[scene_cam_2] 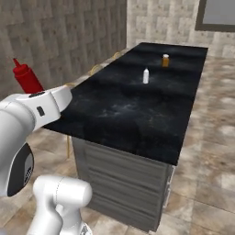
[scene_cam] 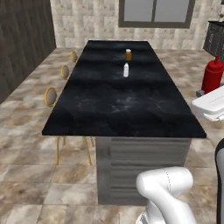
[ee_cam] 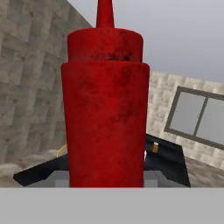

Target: Move the ketchup and shaker from the cabinet to the dining counter.

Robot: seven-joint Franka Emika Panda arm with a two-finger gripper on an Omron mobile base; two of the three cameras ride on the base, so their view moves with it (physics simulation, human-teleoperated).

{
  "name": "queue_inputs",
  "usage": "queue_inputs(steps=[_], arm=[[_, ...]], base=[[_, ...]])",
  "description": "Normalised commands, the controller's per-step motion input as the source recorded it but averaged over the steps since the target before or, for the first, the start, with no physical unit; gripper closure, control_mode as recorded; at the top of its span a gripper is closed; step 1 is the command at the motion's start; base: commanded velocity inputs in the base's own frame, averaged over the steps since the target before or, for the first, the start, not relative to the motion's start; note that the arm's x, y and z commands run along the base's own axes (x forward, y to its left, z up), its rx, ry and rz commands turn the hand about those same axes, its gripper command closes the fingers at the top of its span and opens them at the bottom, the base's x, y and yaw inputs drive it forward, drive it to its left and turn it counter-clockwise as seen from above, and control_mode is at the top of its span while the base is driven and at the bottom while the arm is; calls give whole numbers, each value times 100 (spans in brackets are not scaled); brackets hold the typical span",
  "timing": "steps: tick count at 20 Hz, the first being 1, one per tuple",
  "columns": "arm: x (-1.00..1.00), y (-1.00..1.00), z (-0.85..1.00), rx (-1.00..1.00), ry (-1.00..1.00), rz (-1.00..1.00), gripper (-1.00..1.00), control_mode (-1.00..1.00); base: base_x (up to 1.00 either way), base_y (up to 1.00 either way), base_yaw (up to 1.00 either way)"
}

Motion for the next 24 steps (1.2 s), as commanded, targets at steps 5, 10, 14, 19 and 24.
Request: queue_inputs(steps=[5,10,14,19,24], arm=[[0,0,0,0,0,0,100,100],[0,0,0,0,0,0,100,100],[0,0,0,0,0,0,100,100],[0,0,0,0,0,0,100,100],[0,0,0,0,0,0,100,100]], base=[[23,51,-24],[31,47,-20],[51,36,-16],[59,26,-13],[54,22,-13]])
